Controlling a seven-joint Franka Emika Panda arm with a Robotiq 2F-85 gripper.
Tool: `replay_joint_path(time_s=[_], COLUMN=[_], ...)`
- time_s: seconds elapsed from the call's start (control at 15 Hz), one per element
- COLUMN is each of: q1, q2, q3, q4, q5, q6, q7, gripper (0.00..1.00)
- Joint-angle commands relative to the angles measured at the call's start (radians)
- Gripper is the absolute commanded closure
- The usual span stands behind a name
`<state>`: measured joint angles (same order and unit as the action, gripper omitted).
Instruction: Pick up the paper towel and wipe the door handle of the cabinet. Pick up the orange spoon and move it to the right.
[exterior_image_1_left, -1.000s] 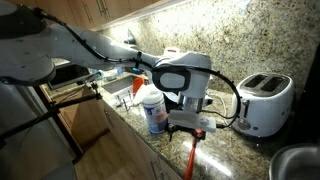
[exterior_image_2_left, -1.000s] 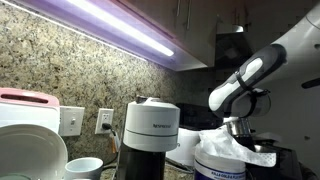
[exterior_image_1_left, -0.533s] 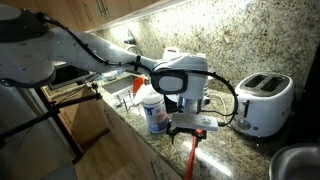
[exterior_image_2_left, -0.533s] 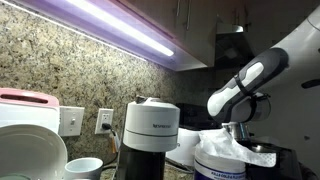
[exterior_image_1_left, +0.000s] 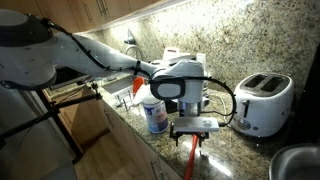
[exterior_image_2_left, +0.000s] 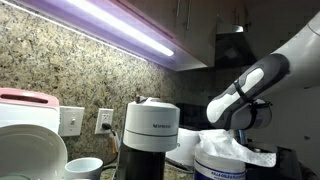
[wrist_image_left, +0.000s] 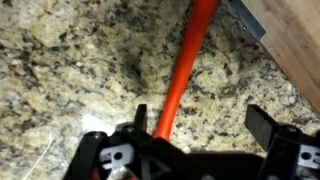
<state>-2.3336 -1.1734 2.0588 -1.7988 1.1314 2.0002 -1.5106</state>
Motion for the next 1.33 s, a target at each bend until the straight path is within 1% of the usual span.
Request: replay_joint_path(time_s=[0.0,0.67,0.73,0.8,0.93,1.0,1.27], q1=[-0.005,-0.003,-0.003,-0.001,-0.005,-0.006,-0.01], q2=[-0.016,-0.03,-0.029,-0.03,-0.027,-0.025,-0.024], q3=[0.015,0.028,0.027,0.027,0.028,0.028,0.028], q4=[0.014,0.02,0.018,0.017,0.015,0.014,0.011], q5=[0.015,0.029,0.034,0.038,0.047,0.054,0.066], q6=[0.03,0.056,0.064,0.072,0.078,0.082,0.111], q7=[-0.019,-0.017,-0.018,-0.016,-0.018,-0.02,-0.021], gripper=[0.0,0.0,0.25,0.26,0.42,0.51,0.8])
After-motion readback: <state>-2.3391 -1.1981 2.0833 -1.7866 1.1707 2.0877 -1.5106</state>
